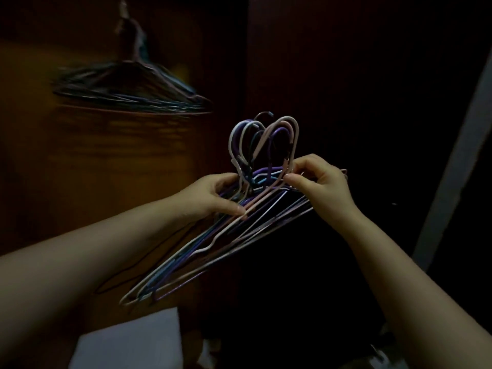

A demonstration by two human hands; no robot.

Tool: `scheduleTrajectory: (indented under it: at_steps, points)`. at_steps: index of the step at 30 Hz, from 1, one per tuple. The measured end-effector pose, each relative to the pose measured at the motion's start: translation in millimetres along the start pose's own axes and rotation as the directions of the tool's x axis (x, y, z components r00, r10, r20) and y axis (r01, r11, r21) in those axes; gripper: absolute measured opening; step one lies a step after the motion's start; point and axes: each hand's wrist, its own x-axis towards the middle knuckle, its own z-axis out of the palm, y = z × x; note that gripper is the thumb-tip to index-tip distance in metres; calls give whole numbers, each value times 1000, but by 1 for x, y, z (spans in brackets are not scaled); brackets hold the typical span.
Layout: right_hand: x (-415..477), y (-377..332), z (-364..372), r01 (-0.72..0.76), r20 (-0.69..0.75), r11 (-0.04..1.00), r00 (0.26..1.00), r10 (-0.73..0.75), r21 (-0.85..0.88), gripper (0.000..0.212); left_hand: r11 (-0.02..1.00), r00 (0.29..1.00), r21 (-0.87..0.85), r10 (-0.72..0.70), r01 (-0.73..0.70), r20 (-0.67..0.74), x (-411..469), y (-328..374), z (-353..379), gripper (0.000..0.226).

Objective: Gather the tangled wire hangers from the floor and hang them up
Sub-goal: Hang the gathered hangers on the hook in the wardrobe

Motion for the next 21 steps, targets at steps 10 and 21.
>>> scheduleTrajectory:
  at_steps: [10,21]
  points:
    - [71,-42,155,73,165,967,979,-115,244,22,969,901,41,-209,242,-380,-86,-27,-139,36]
    - [149,-71,258,86,25,943,995,-99,323,20,970,886,-71,-242,233,-395,-111,-58,-298,37]
